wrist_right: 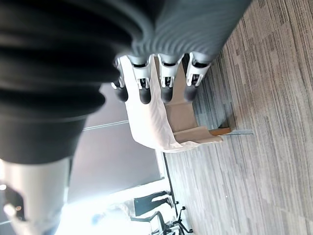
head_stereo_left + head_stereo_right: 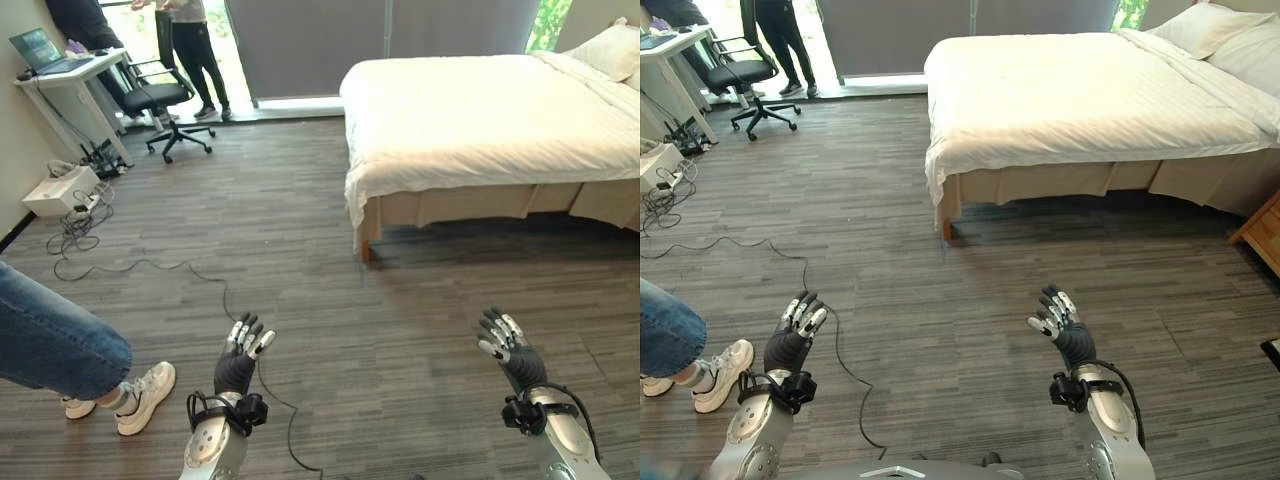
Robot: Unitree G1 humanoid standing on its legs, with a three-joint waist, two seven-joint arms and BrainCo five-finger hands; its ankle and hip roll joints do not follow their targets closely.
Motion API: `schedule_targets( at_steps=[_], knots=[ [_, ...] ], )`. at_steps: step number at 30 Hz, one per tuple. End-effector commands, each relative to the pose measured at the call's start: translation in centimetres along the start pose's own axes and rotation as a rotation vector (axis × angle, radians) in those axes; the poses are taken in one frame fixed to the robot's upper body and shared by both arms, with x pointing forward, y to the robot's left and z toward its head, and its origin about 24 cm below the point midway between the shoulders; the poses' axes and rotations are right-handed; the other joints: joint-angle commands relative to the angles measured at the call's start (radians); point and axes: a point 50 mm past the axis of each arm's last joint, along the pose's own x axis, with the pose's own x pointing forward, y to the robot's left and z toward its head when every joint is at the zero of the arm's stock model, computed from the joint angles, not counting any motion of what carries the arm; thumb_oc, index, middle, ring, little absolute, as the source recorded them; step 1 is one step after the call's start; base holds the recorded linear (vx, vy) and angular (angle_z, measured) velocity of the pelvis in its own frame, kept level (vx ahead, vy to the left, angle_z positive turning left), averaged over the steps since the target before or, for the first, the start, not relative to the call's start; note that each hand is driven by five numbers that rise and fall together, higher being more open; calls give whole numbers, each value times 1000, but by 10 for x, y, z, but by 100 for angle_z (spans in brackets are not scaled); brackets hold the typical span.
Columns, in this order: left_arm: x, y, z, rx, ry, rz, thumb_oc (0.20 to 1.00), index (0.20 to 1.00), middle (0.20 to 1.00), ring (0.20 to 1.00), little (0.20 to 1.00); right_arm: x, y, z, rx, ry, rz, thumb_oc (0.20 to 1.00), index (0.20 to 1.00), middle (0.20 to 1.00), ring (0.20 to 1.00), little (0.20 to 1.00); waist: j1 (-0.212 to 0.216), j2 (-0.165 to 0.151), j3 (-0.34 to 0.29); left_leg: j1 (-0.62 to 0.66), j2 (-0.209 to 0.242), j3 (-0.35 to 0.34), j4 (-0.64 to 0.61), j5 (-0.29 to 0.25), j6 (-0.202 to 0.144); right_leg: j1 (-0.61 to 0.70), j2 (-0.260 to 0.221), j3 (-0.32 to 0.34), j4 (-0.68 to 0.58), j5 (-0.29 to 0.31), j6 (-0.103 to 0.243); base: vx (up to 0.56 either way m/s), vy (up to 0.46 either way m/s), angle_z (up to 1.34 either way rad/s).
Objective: Pick up bed clothes into laundry basket.
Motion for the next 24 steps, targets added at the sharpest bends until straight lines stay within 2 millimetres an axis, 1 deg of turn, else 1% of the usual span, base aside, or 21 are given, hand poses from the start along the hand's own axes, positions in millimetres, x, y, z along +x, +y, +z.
schedule_targets(
  at_steps=[1,10,24],
  knots=[
    [13,-3,28,36,-135,-43,1000,1000,1000,1000,1000,12,12,28,14,-155,52,1000,1000,1000,1000,1000,17,-45,6,15,49,-130,5,-54,-31,23,-36,-24,52,-60,27,0,0,0],
    [13,-2,27,32,-134,-39,1000,1000,1000,1000,1000,11,12,25,21,-143,45,1000,1000,1000,1000,1000,18,-44,6,17,48,-134,5,-55,-30,25,-38,-26,55,-64,28,0,0,0],
    [11,-1,27,18,-135,-30,1000,1000,1000,1000,1000,10,11,26,28,-155,33,1000,1000,1000,1000,1000,21,-43,8,13,48,-140,5,-55,-29,23,-38,-31,54,-65,28,0,0,1]
  ],
)
